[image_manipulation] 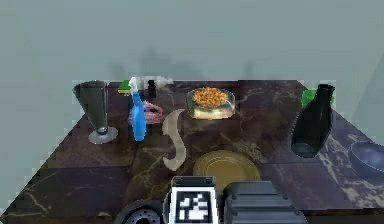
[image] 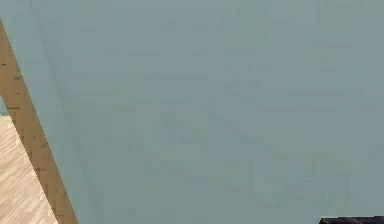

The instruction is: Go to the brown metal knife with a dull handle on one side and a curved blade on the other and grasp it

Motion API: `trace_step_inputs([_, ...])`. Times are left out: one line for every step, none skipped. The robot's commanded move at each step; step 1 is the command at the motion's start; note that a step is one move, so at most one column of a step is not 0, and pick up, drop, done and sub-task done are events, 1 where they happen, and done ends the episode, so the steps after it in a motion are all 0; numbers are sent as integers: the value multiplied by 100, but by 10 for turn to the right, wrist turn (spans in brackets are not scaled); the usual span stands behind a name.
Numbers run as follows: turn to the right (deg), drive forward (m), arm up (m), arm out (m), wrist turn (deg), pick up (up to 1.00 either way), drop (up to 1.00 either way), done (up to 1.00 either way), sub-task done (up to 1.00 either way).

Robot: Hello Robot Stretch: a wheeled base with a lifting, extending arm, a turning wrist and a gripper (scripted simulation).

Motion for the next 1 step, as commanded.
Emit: trace_step_inputs([0, 0, 0, 18, 0, 0, 0, 0, 0])
